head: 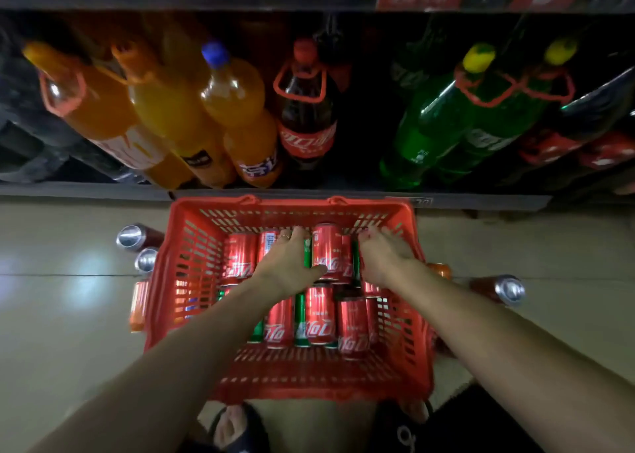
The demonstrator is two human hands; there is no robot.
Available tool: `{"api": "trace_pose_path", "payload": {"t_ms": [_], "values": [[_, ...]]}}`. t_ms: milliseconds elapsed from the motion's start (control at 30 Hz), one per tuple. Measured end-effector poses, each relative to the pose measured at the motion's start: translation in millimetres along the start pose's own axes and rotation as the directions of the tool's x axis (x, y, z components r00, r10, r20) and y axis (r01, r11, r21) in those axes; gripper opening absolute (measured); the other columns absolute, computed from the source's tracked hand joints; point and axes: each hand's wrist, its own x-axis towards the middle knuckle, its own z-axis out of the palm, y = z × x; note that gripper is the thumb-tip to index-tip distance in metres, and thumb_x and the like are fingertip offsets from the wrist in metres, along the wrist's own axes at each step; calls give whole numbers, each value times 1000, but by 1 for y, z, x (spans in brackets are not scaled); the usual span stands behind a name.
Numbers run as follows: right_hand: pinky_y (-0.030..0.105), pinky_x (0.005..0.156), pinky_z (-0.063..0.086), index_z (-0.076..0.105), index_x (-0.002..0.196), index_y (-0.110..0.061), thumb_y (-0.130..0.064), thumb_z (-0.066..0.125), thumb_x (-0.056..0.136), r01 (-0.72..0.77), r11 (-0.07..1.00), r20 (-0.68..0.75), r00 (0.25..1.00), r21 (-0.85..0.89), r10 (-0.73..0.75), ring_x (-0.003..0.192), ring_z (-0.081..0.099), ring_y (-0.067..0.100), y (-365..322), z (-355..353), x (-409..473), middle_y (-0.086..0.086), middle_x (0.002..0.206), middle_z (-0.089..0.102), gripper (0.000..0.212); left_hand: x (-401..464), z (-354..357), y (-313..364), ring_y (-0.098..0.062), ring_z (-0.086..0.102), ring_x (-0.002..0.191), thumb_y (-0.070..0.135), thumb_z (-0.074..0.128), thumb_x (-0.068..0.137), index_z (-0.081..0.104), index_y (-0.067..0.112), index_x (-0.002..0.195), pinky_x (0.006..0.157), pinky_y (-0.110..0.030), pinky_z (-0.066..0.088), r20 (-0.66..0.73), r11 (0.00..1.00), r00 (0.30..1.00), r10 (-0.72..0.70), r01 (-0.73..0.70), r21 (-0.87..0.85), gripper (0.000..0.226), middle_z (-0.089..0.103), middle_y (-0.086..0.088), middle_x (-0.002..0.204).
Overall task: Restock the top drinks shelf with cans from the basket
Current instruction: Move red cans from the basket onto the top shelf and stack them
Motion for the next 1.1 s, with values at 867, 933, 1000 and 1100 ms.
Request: {"api": "trace_pose_path", "payload": {"t_ms": [867,933,1000,1100], "values": [[44,119,28,33,151,-11,-39,81,74,-35,961,-102,995,-273,8,138,30,31,6,53,56,8,149,24,95,70,78,2,-42,25,152,56,72,90,18,-3,155,124,-48,29,-77,970,967,-243,241,-38,103,25,-25,162],[43,119,28,34,152,-9,-40,80,76,-31,960,-112,994,-278,-1,138,28,31,6,55,56,9,150,23,94,70,77,0,-41,31,148,55,74,89,21,-1,154,120,-47,33,-77,971,969,-236,233,-44,101,28,-24,159],[43,117,29,36,151,-10,-38,80,76,-32,961,-127,992,-275,-3,138,29,30,4,55,57,8,150,24,91,69,76,-2,-39,35,146,55,74,89,22,-2,153,120,-45,33,-73,974,971,-226,225,-20,101,31,-23,155],[42,115,32,40,149,-13,-36,80,76,-48,966,-148,989,-255,10,135,31,29,3,51,59,6,149,28,87,69,75,-1,-37,36,146,55,75,88,19,-3,155,121,-43,33,-55,973,971,-232,233,0,104,31,-23,156]]}}
